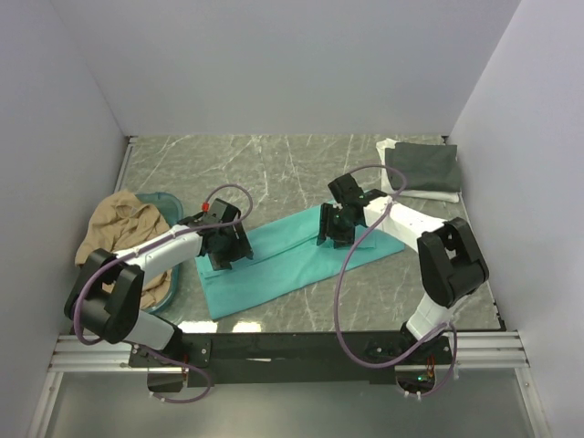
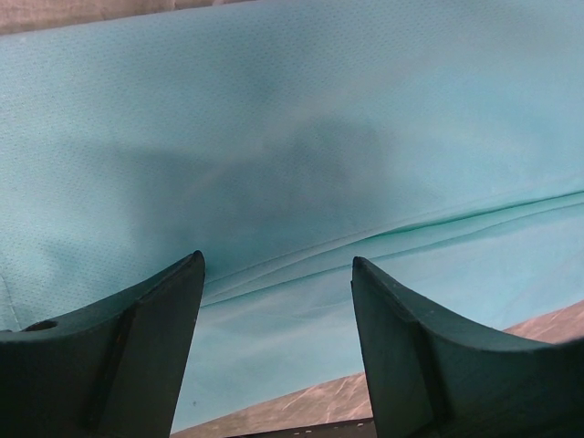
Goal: Fold and stack the t-shirts
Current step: Fold the tshirt
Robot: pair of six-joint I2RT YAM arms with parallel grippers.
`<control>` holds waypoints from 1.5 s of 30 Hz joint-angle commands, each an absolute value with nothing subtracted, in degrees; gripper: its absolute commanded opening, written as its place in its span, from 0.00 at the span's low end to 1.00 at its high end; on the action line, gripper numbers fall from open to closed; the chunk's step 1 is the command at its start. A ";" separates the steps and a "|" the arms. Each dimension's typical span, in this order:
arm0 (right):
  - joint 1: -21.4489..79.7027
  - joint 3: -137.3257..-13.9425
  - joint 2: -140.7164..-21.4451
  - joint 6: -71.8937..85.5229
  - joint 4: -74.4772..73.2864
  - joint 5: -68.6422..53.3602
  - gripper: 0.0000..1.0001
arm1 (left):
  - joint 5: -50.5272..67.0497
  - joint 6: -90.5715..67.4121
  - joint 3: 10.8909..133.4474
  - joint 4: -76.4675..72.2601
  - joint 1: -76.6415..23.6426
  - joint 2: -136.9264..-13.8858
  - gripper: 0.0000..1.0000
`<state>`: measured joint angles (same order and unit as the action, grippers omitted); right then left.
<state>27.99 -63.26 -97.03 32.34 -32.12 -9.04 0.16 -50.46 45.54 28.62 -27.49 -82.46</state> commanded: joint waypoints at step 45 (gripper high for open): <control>12.22 -102.64 -127.96 25.49 -40.34 2.99 0.60 | 0.70 -49.39 43.95 25.66 -29.09 -87.28 0.72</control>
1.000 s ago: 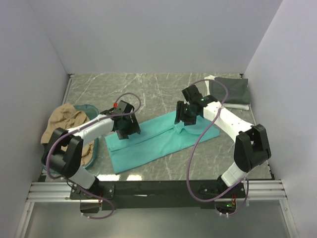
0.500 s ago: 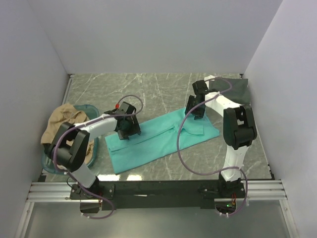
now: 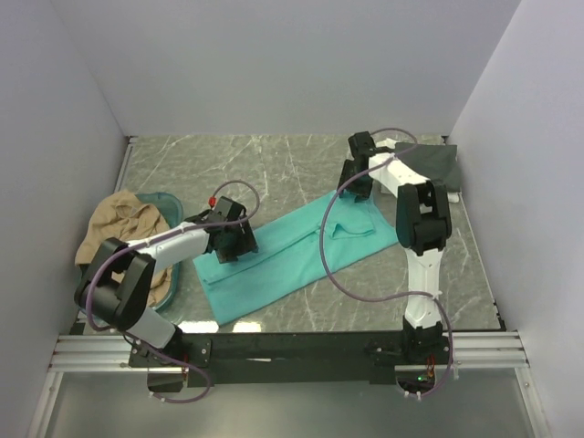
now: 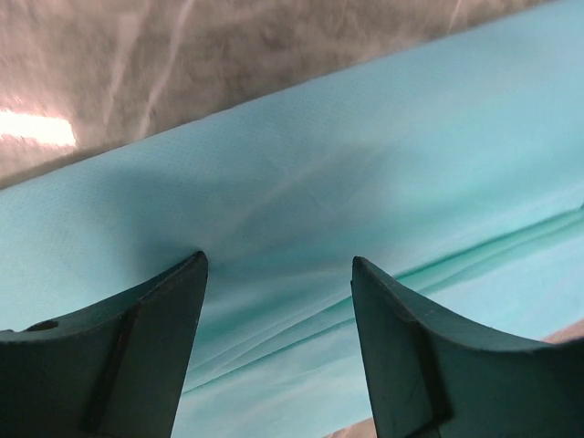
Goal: Fold and stack the t-shirts
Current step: Fold the tshirt
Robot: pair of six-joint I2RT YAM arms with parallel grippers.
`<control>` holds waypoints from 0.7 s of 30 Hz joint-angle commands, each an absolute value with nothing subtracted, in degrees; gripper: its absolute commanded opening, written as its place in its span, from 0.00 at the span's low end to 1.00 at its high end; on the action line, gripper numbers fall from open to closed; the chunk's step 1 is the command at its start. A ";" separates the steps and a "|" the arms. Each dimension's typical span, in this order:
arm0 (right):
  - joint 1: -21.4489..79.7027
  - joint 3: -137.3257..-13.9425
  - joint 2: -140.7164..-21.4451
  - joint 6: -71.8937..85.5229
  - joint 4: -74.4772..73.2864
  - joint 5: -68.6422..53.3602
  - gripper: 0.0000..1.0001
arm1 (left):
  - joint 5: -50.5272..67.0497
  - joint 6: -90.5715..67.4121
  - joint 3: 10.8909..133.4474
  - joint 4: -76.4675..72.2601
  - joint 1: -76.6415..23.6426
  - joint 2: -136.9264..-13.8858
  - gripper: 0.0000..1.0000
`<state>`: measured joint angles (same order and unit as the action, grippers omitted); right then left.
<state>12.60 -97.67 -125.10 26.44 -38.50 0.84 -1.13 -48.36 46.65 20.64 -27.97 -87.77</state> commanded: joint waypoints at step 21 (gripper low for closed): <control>13.97 -125.86 -134.84 24.79 -45.97 -3.16 0.61 | 4.57 -49.22 48.24 31.64 -33.66 -78.14 0.72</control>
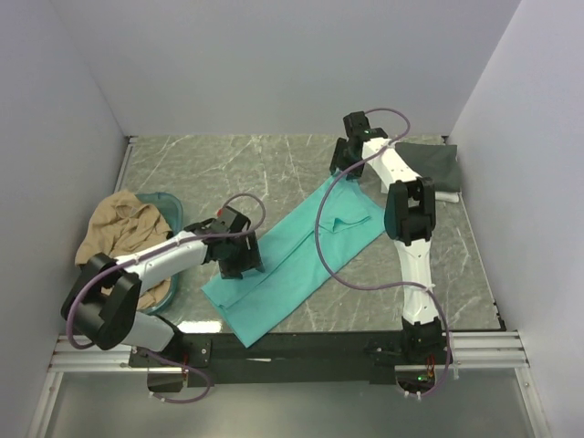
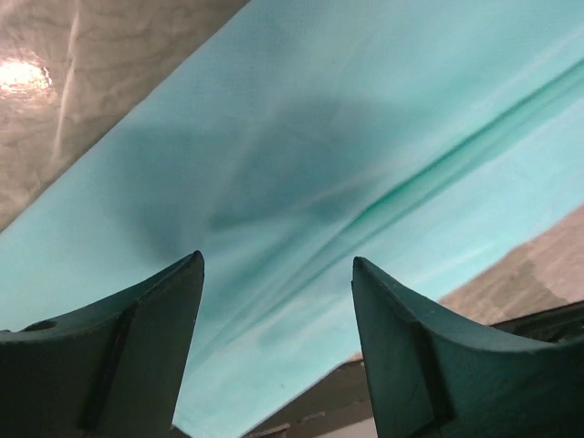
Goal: Fold and stack the t-shirts
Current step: Fold the tshirt
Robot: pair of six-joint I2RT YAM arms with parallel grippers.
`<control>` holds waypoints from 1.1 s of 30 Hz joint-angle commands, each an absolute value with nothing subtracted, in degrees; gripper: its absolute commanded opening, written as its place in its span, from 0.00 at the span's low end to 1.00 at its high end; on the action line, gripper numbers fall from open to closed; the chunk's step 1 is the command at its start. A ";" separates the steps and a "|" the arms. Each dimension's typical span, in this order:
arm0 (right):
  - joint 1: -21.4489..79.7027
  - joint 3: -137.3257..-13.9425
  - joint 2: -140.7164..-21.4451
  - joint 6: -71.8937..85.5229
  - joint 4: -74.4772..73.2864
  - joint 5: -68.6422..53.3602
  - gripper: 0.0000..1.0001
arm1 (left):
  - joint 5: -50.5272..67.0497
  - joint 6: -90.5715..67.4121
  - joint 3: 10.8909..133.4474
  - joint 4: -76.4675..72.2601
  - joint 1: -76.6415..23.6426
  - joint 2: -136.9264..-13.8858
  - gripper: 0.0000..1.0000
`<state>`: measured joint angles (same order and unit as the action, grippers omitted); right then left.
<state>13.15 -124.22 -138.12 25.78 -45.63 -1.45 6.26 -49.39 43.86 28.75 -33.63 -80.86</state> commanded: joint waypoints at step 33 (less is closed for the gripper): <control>15.03 -80.86 -103.36 26.28 -34.28 -5.19 0.61 | 10.28 -44.30 48.16 24.08 -38.85 -79.89 0.71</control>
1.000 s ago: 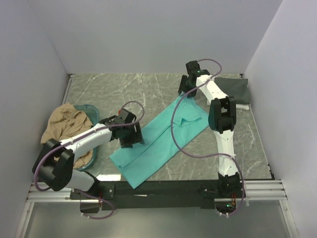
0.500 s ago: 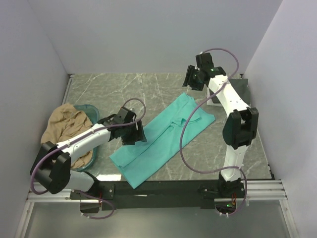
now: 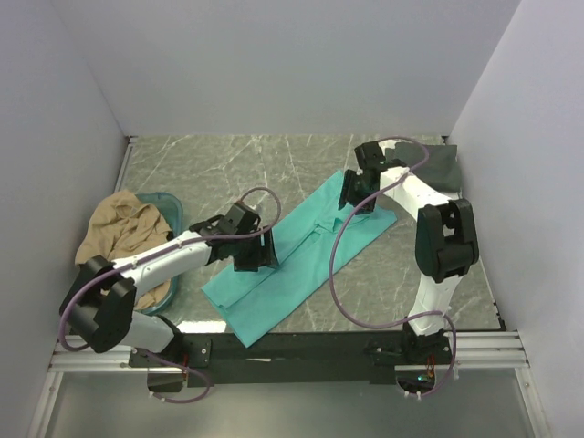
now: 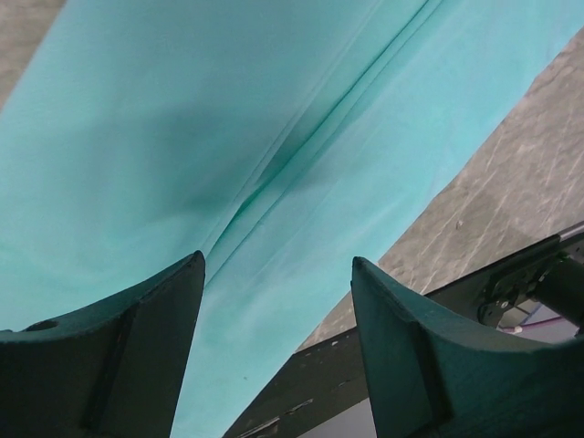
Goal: Fold and stack the t-shirts
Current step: Fold the tshirt
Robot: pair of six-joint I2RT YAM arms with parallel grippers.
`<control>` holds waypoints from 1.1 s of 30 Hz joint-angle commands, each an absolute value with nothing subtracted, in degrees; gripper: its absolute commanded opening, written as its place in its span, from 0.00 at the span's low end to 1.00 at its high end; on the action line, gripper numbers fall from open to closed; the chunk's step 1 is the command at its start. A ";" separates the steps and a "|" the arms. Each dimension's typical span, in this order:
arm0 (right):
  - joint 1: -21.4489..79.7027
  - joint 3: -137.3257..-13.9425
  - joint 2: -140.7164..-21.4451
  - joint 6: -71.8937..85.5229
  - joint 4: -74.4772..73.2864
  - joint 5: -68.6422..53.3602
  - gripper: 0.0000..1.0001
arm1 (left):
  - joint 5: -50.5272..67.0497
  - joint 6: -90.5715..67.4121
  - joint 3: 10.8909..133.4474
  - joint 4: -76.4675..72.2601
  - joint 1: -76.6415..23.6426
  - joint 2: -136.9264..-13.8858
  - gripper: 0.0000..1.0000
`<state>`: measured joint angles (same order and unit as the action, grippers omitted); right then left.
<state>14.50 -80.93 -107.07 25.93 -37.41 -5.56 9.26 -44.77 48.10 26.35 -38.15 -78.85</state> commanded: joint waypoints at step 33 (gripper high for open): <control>21.79 -81.73 -113.90 24.87 -37.00 2.19 0.60 | 11.42 -44.12 46.05 24.26 -39.37 -87.54 0.71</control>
